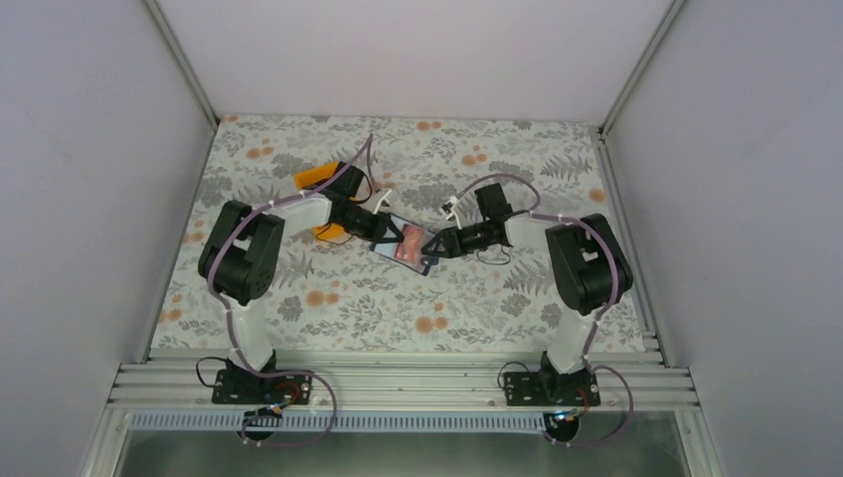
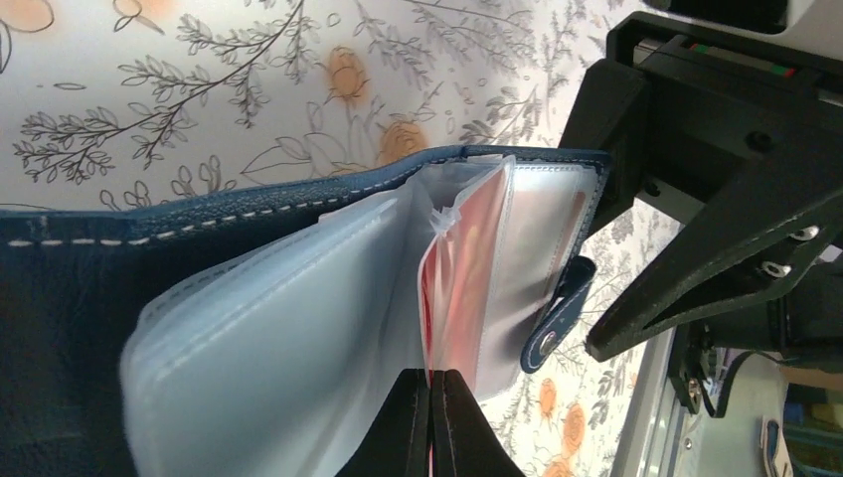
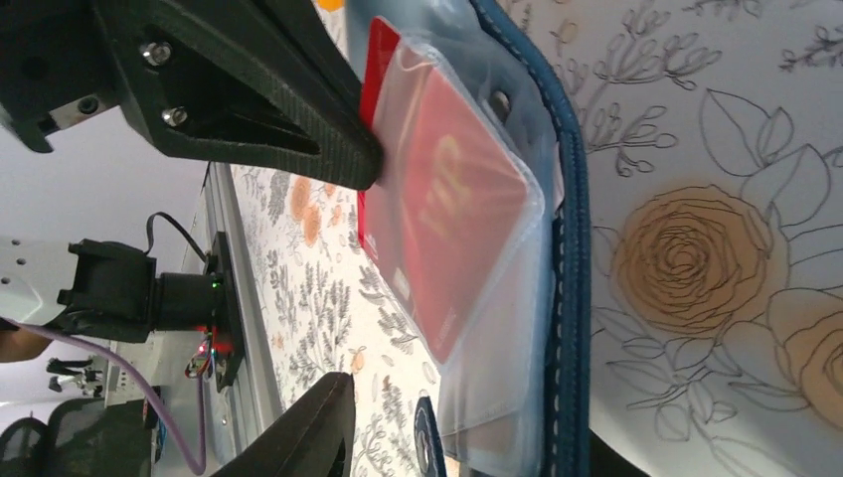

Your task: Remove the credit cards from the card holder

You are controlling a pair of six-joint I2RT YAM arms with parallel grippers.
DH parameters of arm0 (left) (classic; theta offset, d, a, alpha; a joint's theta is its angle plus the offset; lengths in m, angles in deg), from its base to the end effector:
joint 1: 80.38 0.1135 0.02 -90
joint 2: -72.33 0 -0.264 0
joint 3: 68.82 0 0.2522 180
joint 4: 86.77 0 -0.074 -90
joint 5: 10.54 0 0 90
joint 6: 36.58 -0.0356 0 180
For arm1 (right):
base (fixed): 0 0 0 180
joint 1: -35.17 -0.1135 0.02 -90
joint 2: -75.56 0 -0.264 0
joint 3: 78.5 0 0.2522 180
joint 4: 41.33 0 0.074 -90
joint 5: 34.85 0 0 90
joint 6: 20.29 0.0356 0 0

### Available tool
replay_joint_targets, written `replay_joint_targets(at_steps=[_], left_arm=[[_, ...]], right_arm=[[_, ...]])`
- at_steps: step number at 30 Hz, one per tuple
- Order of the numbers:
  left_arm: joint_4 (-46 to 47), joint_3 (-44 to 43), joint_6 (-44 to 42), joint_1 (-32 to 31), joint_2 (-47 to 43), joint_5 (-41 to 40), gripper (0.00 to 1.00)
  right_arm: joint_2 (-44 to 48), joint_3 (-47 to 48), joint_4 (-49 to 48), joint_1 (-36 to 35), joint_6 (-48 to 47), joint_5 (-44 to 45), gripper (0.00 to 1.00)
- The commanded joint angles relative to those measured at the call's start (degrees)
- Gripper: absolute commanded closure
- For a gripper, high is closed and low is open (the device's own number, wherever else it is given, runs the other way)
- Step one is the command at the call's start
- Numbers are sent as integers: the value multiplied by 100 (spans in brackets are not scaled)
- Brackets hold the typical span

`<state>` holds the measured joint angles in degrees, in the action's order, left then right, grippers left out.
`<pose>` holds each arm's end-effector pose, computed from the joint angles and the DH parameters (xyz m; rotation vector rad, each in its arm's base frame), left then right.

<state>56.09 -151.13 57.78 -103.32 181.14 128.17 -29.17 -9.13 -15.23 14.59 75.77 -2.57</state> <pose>0.3341 -0.1704 0.1635 0.6947 2.5324 -1.2930 0.3051 0.1467 0.1412 -0.6651 2.4412 1.4906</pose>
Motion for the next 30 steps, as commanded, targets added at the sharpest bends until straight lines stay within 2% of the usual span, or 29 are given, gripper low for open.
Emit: replay_joint_targets(at_steps=[1,4,8,10,12,15,17,21,30], left_arm=[[481,28,152,-42,225,64,98],[505,88,162,-52,349,189,97],[600,153,154,-48,432,346,98],[642,119,134,-52,493,504,98],[675,99,26,-53,519,621,97],[911,259,-132,-53,341,668,87],[1300,480,-131,-52,159,762,84],[2228,916,257,-53,-21,890,82],[2495,857,565,39,-164,948,82]], right_arm=[[-384,-101,-996,-60,501,-294,62],[-494,-132,-1339,-61,670,-267,68],[-701,-160,-1639,-61,782,-363,90],[-837,-39,-1448,-56,627,-390,95],[-894,39,-1168,-12,432,-224,96],[-987,43,-935,91,279,-95,95],[-1086,107,-833,97,167,-116,96],[-1171,218,-720,92,37,-143,95],[-1132,406,-357,93,-242,-157,96]])
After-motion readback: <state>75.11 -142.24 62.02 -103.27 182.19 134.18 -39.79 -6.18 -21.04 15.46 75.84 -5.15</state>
